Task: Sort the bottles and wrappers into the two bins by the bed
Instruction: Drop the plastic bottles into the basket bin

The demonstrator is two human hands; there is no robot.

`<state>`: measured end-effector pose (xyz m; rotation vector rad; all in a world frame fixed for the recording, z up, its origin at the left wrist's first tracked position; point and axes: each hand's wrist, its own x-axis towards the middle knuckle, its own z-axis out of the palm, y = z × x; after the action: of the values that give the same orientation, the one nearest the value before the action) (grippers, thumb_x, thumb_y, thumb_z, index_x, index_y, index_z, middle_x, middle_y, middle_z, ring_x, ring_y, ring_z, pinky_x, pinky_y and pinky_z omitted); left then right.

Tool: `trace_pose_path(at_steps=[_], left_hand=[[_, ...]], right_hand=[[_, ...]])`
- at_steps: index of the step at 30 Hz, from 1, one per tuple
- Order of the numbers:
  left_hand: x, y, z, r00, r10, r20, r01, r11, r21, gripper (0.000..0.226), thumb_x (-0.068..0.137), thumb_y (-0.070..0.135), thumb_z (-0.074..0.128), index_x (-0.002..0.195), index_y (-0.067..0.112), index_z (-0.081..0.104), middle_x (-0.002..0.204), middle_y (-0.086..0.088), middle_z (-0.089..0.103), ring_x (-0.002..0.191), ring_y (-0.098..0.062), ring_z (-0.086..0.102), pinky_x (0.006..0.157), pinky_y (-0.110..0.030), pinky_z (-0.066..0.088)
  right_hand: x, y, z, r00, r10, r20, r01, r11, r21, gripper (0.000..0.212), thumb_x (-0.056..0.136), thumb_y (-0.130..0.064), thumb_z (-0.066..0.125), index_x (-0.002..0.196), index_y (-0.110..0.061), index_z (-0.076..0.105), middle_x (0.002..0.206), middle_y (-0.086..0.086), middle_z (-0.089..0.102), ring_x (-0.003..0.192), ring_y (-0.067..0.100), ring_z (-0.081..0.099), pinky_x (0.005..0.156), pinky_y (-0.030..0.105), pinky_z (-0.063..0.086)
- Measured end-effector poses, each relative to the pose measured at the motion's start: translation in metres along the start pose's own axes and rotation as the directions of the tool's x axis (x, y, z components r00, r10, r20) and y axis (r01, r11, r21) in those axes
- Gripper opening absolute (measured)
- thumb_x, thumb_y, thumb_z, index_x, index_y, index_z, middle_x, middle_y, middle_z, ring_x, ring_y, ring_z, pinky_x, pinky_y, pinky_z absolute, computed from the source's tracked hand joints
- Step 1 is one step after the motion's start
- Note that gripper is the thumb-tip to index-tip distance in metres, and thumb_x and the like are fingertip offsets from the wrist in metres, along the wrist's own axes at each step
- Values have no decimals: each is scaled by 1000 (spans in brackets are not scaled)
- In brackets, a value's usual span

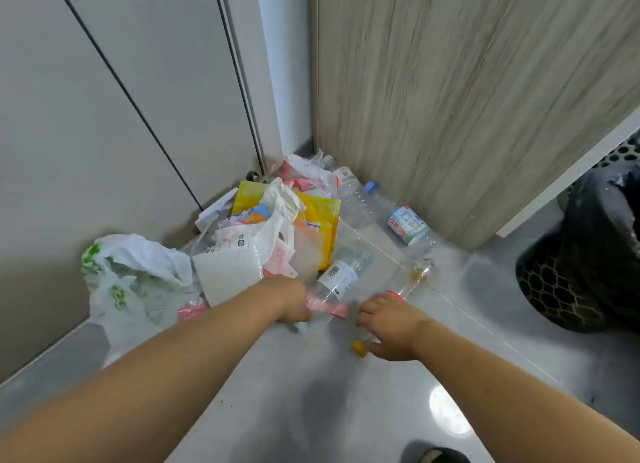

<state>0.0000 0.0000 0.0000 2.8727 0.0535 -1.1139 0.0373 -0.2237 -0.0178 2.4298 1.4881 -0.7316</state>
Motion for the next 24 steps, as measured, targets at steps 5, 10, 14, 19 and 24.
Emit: trace_pose_path(at_steps=[5,10,14,19,24], left_hand=[[8,3,16,998,-44,-37,47,996,80,42,86,51,52,115,22,61,115,-4,64,107,-27,57,85,-32,42],[17,5,27,995,-94,-45,98,990,98,42,87,54,50,119,27,54,117,-2,62,115,-29,52,93,-37,35],[24,3,25,993,-114,-25,116,986,119,35,88,56,49,108,28,58,113,1,64,116,-25,51,98,-38,29],[30,4,31,989,-145,0,144,984,103,29,83,53,55,94,26,55,103,2,62,114,-25,51,103,-39,26],[33,7,26,990,-139,15,138,989,44,35,83,46,55,109,23,59,110,2,64,109,-22,57,94,-35,34]], right_hand=[[8,0,15,997,-80,22,82,988,-132,50,89,-41,54,131,-14,52,136,11,46,128,32,39,117,44,18],[20,7,23,992,-124,10,124,978,-166,46,87,-33,59,128,-13,56,133,10,50,127,31,40,114,42,21],[30,14,22,991,-133,29,136,975,-176,39,92,-30,52,126,-12,56,131,11,52,125,31,42,112,42,25],[40,24,18,994,-106,2,106,994,-35,38,90,-33,53,125,-17,56,131,6,51,122,26,46,104,36,34],[42,40,7,1000,0,7,-1,992,129,34,85,-33,54,116,-23,61,122,2,59,112,25,57,92,33,46]])
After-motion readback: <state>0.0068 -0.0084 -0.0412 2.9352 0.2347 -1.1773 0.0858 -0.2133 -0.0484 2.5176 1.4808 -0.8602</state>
